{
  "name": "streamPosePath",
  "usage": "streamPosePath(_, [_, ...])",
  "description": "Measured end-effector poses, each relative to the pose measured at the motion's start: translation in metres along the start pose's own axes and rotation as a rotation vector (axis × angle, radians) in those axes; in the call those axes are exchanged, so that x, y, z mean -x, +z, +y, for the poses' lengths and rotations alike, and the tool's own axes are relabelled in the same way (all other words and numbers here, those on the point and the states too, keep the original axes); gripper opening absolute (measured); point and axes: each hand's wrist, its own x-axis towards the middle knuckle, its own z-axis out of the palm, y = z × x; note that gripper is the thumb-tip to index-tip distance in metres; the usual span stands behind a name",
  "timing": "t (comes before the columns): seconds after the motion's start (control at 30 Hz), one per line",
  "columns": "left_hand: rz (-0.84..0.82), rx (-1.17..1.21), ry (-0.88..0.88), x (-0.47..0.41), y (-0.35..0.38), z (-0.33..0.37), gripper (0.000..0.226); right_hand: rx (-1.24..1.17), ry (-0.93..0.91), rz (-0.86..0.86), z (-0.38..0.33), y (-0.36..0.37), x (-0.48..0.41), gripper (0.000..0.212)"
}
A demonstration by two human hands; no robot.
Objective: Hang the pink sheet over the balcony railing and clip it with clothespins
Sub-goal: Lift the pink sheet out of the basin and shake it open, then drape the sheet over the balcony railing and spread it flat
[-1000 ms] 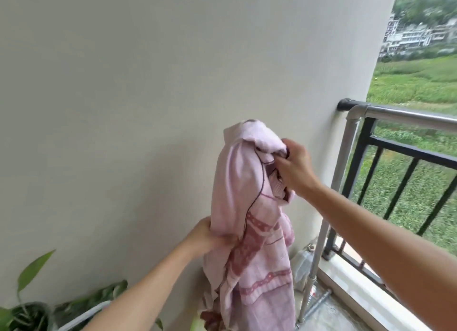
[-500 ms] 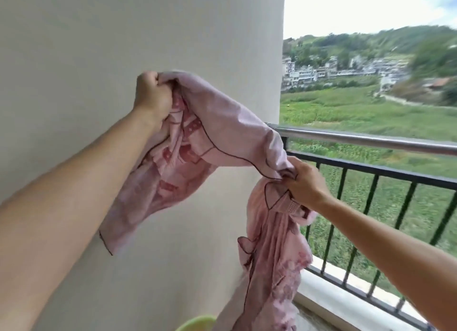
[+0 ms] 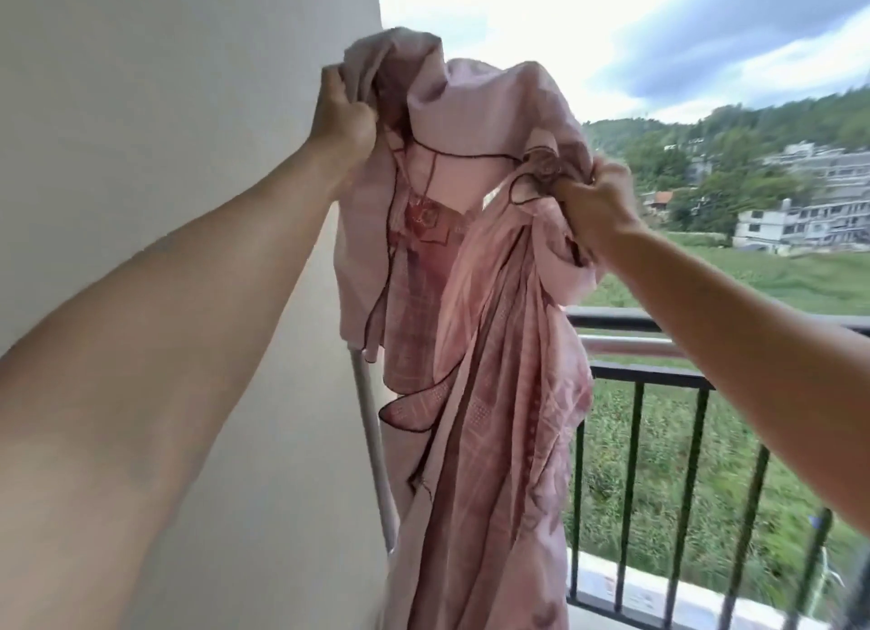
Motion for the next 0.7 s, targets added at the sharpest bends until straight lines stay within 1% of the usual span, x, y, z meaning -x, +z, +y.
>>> streamPosePath(0.1, [-0.023,0.019,0.03,-0.02,0.055,0.001,0.035,0.016,0.037,0.065,0.022,-0.026,-0.058,0.031])
streamPosePath(0.13, [-0.067,0.015,0.033,-0.026,0.073,-0.007,0.041,0.042,0.046,0.069,0.033,-0.033,-0.072,0.033])
streamPosePath(0.23, [-0.213,-0.104,0.054,-0.027,0.123,-0.05,0.071,0.141,0.116,0.005,0.085,-0.044,-0.105,0.031])
streamPosePath(0.3, [-0.311,-0.191,-0.122,-0.008,0.143,-0.077,0.087,0.285,0.215,-0.073,0.126,-0.046,-0.116,0.034])
streamPosePath(0.33, [-0.403,-0.268,-0.197,0.002,0.151,-0.092,0.088,0.391,0.26,-0.125,0.145,-0.046,-0.12,0.035])
streamPosePath(0.4, [-0.641,-0.452,-0.321,0.018,0.156,-0.119,0.076,0.59,0.331,-0.272,0.174,-0.043,-0.124,0.036])
streamPosePath(0.43, [-0.754,-0.538,-0.364,0.025,0.152,-0.128,0.078,0.687,0.354,-0.36,0.183,-0.04,-0.125,0.036])
streamPosePath(0.5, [-0.982,-0.621,-0.441,0.036,0.14,-0.142,0.097,0.879,0.353,-0.559,0.195,-0.032,-0.124,0.032])
streamPosePath(0.53, [-1.078,-0.642,-0.453,0.038,0.134,-0.15,0.093,0.959,0.344,-0.65,0.197,-0.029,-0.123,0.029])
streamPosePath(0.57, [-1.153,-0.64,-0.465,0.042,0.128,-0.157,0.078,1.026,0.33,-0.727,0.2,-0.024,-0.121,0.028])
streamPosePath(0.6, [-1.18,-0.617,-0.486,0.045,0.123,-0.164,0.058,1.086,0.313,-0.792,0.203,-0.019,-0.12,0.027])
streamPosePath(0.63, [-1.172,-0.586,-0.485,0.05,0.121,-0.17,0.038,1.131,0.288,-0.842,0.205,-0.016,-0.117,0.027])
streamPosePath(0.67, [-1.121,-0.603,-0.449,0.052,0.121,-0.174,0.021,1.15,0.266,-0.875,0.204,-0.013,-0.112,0.025])
streamPosePath(0.7, [-1.053,-0.628,-0.395,0.053,0.124,-0.177,0.011,1.157,0.25,-0.897,0.202,-0.012,-0.108,0.024])
